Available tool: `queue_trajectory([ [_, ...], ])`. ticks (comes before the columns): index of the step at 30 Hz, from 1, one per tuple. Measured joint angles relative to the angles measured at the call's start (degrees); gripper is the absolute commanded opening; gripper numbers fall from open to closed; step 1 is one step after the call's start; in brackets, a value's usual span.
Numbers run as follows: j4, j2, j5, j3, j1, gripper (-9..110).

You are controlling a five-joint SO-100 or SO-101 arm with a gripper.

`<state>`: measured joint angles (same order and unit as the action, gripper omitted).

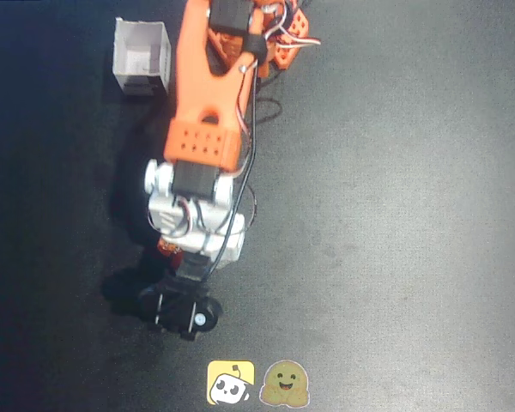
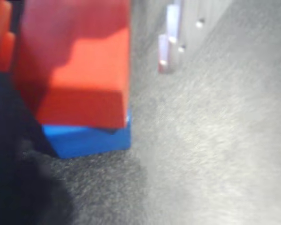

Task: Put the red cube on top of the blue cube.

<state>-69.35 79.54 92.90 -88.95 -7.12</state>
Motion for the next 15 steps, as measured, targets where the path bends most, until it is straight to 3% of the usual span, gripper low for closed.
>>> queue_trajectory([
  [8, -0.4, 12.4, 0.0, -3.1, -0.1, 24],
  [15, 8.0, 30.1, -3.3, -20.6, 0.7, 7],
])
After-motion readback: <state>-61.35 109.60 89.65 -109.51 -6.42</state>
